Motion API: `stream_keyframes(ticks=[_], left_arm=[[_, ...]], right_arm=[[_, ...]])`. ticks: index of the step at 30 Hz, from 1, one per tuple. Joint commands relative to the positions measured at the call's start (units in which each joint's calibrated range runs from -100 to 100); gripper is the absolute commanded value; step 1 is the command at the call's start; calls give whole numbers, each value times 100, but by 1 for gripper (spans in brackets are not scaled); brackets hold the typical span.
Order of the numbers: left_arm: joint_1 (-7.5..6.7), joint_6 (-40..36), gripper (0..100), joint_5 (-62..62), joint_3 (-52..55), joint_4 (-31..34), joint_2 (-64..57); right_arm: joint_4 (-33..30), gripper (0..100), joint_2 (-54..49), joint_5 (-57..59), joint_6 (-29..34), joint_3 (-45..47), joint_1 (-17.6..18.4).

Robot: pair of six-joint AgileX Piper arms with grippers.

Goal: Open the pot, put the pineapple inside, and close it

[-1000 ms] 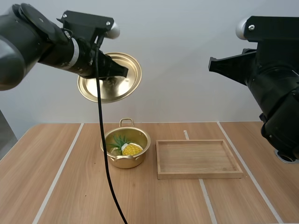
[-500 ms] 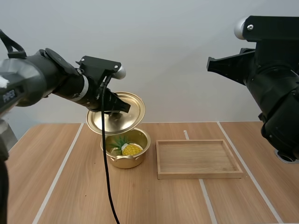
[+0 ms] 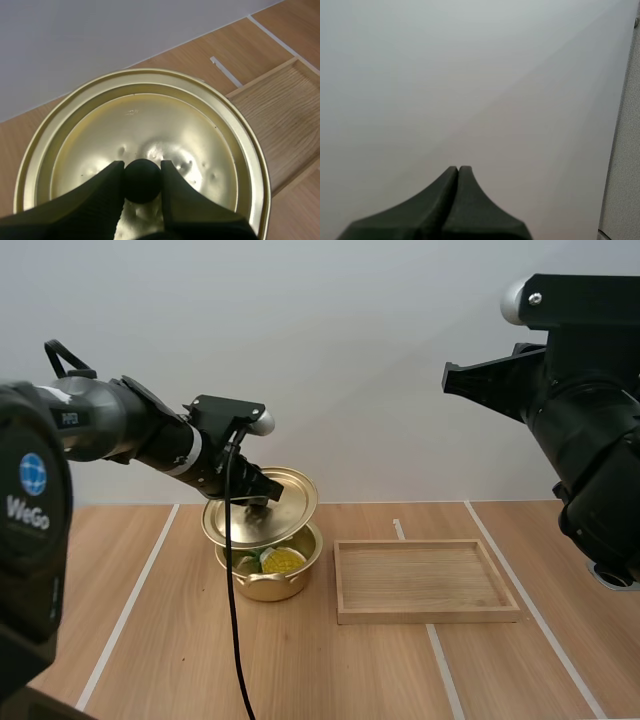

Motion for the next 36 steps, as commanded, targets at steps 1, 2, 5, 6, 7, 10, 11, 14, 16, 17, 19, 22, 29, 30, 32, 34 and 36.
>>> stream_keyframes(ticks=[1,2,5,6,7,10,11,14,16,17,19,22,29,30,32,34,36], left_arm=[[9,119,0,-107,6,-149,180],[9,129,0,-127,6,-149,247],[9,224,0,-142,6,-149,410],[9,250,0,-142,6,-149,464],[9,274,0,-142,6,-149,513],[9,375,0,-142,6,-165,622],[9,406,0,-142,6,-173,636],[9,560,0,-142,6,-173,689],[9,641,0,-142,6,-179,715],[9,695,0,-142,6,-207,715],[9,728,0,-142,6,-212,715],[9,763,0,-142,6,-222,719],[9,802,0,-111,6,-221,948],[9,802,0,-111,6,-221,975],[9,812,0,-36,6,-236,1017],[-20,877,0,-19,6,-236,1043],[-81,898,0,4,6,-236,1047]], right_arm=[[5,0,-65,106,0,19,-23],[5,0,-65,106,0,19,-23],[5,0,-65,106,0,19,-23],[5,0,-65,106,0,19,-23],[5,0,-65,106,0,19,-23],[5,0,-65,106,0,19,-23],[5,0,-65,106,0,19,-23],[5,0,-65,104,0,19,-23],[5,0,-65,104,0,19,-23],[5,0,-65,104,0,19,-23],[5,0,-65,104,0,19,-23],[5,0,-65,104,0,19,-23],[5,0,-65,104,0,19,-23],[5,0,-65,104,0,19,-23],[5,0,-65,104,0,19,-23],[5,0,-65,104,0,19,-23],[5,0,-65,104,0,19,-23]])
